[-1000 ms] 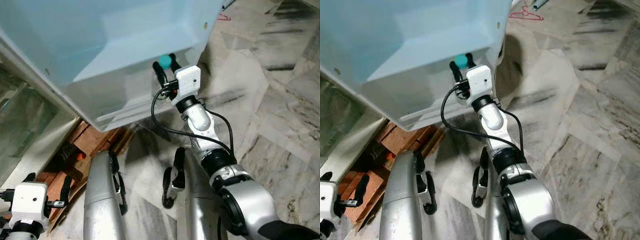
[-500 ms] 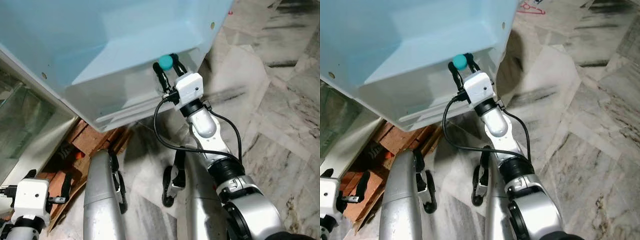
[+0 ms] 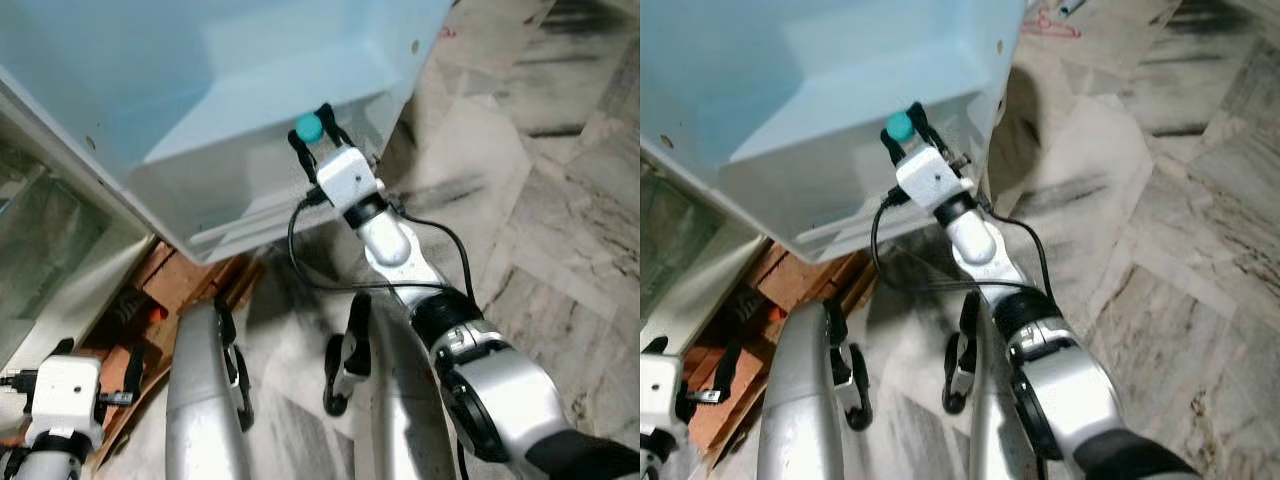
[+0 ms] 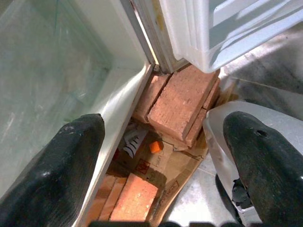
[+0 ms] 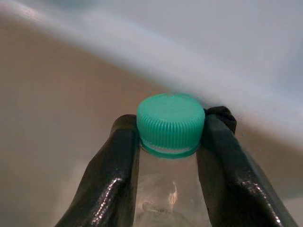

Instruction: Restocking fridge

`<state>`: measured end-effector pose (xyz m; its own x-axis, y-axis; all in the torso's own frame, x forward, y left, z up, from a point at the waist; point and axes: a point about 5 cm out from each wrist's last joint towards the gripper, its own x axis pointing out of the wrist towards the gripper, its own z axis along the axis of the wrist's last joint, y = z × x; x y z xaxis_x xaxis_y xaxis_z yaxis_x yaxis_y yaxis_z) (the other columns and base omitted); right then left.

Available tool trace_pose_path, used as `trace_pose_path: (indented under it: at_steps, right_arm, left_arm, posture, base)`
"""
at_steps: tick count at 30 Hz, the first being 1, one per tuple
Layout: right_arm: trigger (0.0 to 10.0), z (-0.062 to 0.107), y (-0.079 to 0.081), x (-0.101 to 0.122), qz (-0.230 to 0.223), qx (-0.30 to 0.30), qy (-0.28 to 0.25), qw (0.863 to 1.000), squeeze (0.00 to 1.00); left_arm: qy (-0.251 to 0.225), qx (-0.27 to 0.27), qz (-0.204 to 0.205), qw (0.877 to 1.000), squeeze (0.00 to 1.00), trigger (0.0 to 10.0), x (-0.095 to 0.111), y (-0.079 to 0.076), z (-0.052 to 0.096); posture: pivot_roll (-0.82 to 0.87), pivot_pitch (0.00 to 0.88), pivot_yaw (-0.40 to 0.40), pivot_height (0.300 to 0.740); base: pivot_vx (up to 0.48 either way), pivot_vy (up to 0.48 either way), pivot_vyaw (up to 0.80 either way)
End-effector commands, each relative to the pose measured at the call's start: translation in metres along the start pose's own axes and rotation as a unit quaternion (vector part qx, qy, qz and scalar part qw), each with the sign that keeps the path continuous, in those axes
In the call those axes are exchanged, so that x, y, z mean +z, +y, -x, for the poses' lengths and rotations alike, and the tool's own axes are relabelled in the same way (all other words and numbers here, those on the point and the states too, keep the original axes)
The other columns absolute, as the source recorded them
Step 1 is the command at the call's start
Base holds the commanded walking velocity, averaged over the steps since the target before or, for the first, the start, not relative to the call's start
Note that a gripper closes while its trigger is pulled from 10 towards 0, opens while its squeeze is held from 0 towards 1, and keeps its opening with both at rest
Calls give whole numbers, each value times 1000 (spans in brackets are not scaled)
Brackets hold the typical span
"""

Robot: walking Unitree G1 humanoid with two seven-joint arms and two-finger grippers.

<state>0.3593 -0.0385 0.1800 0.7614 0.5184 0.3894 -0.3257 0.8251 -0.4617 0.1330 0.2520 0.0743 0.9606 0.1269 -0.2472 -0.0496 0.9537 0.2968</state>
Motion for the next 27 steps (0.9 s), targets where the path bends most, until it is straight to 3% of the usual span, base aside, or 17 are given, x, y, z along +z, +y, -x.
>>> trace_pose_path:
  at_steps: [1, 10, 19, 20, 21, 22, 27]
  right_arm:
    - [10000, 6, -2, -24, -41, -29, 97, 994, 0]
    - [10000, 30, 2, -58, -126, -51, 213, 968, 0]
    - [10000, 47, -1, -72, -155, -73, 251, 953, 0]
    - [10000, 49, -5, -74, -160, -80, 256, 950, 173]
    - [10000, 49, -5, -74, -160, -80, 256, 950, 173]
    - [10000, 49, -7, -75, -161, -84, 258, 949, 1000]
    - [10000, 47, -16, -74, -154, -95, 257, 949, 1000]
  left_arm:
    - [12, -2, -2, 1000, 0, 10000, -4, -1, 7]
    - [16, 1, -2, 1000, 0, 10000, -5, 0, 12]
    - [18, -6, -3, 1000, 0, 10000, -6, 1, 8]
    - [18, -7, -3, 1000, 0, 10000, -6, 1, 6]
    - [18, -7, -3, 1000, 0, 10000, -6, 1, 6]
    - [18, -7, -3, 1000, 0, 10000, -6, 1, 5]
    - [17, -7, -5, 1000, 0, 10000, -7, 1, 0]
  posture:
    - [333, 371, -74, 576]
    - [335, 382, -80, 576]
    - [324, 373, -67, 576]
    - [322, 369, -66, 576]
    - [322, 369, -66, 576]
    - [322, 366, -66, 576]
    - [317, 352, -63, 576]
  base:
    - [0, 0, 0]
    - [0, 0, 0]
    - [0, 0, 0]
    - [0, 0, 0]
    - [0, 0, 0]
    - [0, 0, 0]
    - [0, 0, 0]
